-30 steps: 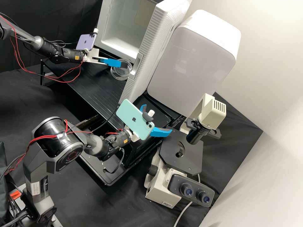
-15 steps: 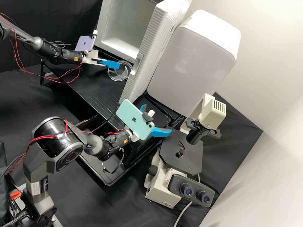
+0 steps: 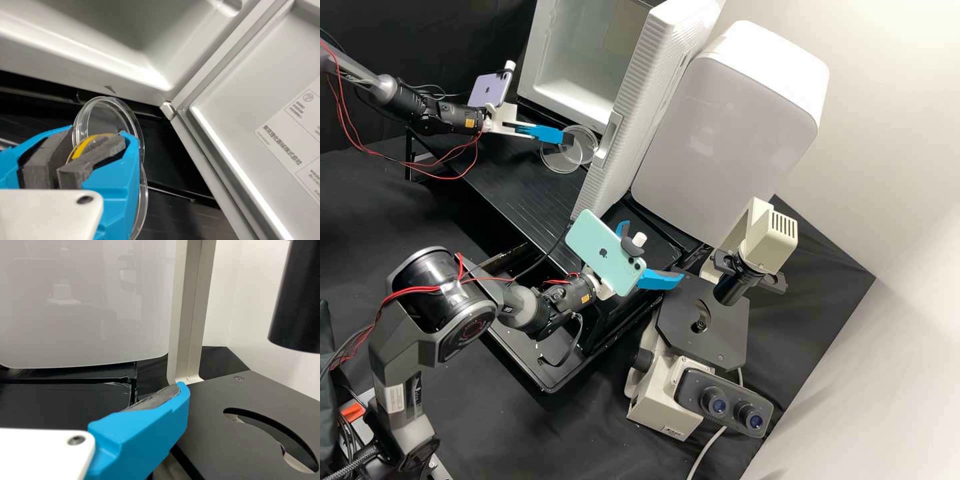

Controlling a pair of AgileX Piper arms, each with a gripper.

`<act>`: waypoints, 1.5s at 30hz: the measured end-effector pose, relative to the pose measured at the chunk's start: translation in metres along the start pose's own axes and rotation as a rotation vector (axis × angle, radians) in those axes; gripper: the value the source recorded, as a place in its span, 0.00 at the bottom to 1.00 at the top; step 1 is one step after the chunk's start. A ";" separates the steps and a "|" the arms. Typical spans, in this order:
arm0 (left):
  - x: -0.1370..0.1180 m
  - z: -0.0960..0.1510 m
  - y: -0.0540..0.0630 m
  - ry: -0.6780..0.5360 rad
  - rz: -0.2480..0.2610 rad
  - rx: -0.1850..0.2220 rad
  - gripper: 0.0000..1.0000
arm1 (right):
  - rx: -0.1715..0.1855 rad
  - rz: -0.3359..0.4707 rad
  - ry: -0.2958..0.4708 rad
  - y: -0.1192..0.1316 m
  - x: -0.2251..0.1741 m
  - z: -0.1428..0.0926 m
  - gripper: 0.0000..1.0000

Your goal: Take the petri dish out of the incubator

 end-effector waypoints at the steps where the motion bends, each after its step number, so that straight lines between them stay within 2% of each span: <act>1: -0.002 0.000 0.000 -0.002 0.001 -0.009 0.00 | 0.000 0.000 0.000 0.000 0.000 0.000 1.00; 6: -0.012 0.004 -0.001 -0.019 0.003 -0.025 0.00 | 0.000 0.000 0.000 0.000 0.000 0.000 1.00; 13: -0.020 0.003 -0.006 -0.020 0.001 -0.088 0.00 | 0.000 0.000 0.000 0.000 0.000 0.000 1.00; 16: -0.021 0.002 -0.007 -0.014 0.003 -0.099 0.00 | 0.000 0.000 0.000 0.000 0.000 0.000 1.00; 19: -0.022 0.000 -0.008 -0.011 0.009 -0.133 0.00 | 0.000 0.000 0.000 0.000 0.000 0.000 1.00; 25: -0.029 -0.002 -0.008 0.005 0.021 -0.166 0.00 | 0.000 0.000 0.000 0.000 0.000 0.000 1.00; 30: -0.042 -0.001 -0.008 0.014 0.032 -0.177 0.00 | 0.000 0.000 0.000 0.000 0.000 0.000 1.00; 40: -0.067 -0.001 -0.001 0.091 0.087 -0.156 0.00 | 0.000 0.000 0.000 0.000 0.000 0.000 1.00; 45: -0.075 0.002 0.002 0.119 0.095 -0.140 0.00 | 0.000 0.000 0.000 0.000 0.000 0.000 1.00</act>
